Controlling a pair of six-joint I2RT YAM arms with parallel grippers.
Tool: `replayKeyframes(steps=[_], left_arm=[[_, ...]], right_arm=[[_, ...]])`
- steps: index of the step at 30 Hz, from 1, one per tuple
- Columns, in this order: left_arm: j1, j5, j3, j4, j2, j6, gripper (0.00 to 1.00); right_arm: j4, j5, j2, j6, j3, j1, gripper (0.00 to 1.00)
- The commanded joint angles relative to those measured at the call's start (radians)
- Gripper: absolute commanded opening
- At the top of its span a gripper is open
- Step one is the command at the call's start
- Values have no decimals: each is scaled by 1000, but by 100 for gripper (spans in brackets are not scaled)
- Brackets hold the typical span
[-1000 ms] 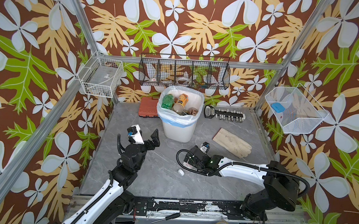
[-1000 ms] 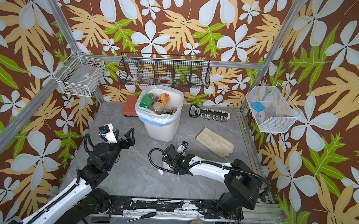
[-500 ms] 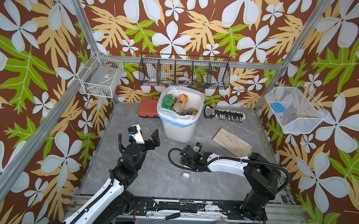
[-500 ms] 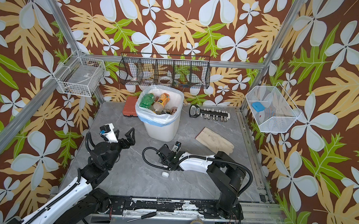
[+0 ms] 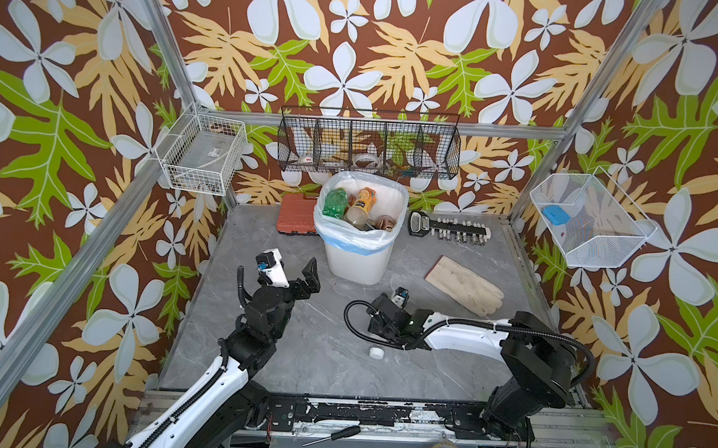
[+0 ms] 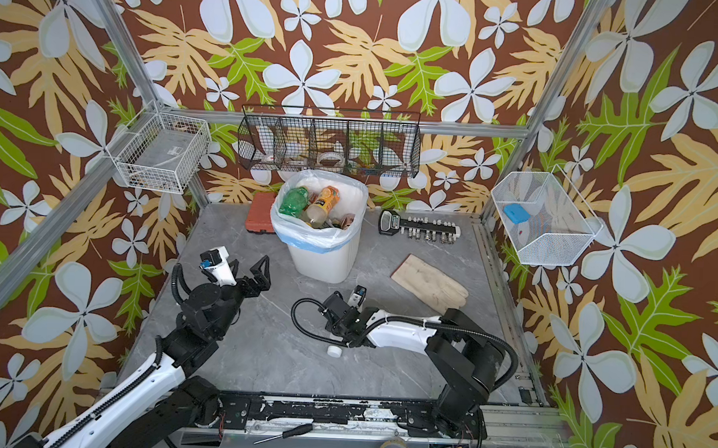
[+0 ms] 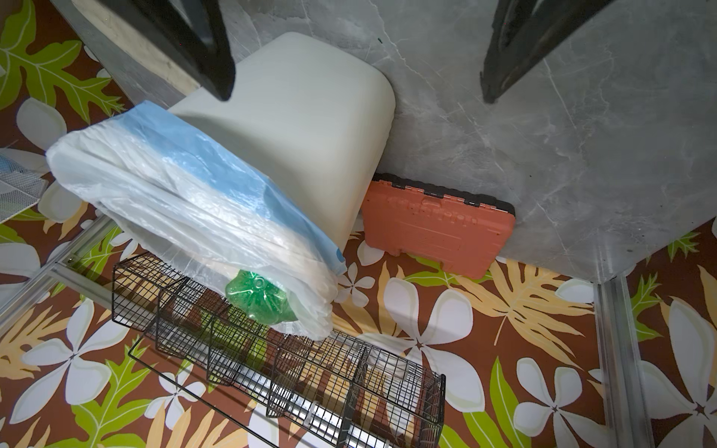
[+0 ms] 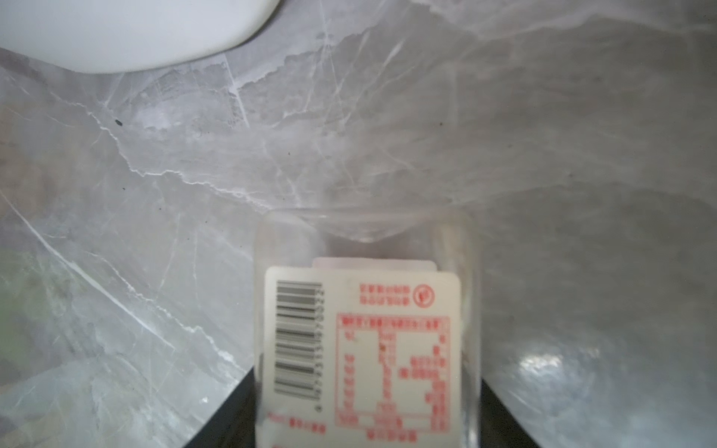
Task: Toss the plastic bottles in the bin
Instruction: 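Lower the right gripper and grasp the clear pink-label bottle, then carry the pink-label bottle with the right gripper over the bin and release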
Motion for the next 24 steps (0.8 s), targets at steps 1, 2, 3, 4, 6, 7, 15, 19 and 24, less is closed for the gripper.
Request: replayKeyframes(steps=[1,2,3,4,6,7,15,19,24], left_arm=[[3,-2,8,5,-2,-2,100],[3,-1,8,3,-2,-2,100],[3,0,7,4,-4,-2,100],[3,0,3,6,-4,-2,100],[3,1,-1,15,-2,-6,100],[3,3,1,13,-1,-9,100],[3,92,1,38,-1,-3,100],[3,257,16,67,7,23,100],[3,459,0,152,4,28,100]], right_arm=[[45,76,-82,-34,-23,-1,53],[38,104,-114,-55,-25,-1,51],[27,141,-152,-83,-22,-1,50],[9,189,-192,-115,-19,-1,50],[-19,270,-263,-173,-5,-1,48],[-35,316,-298,-211,11,-1,48],[41,449,-413,-611,268,-28,48],[124,381,-334,-751,439,-84,49],[131,268,-162,-824,662,-177,49]])
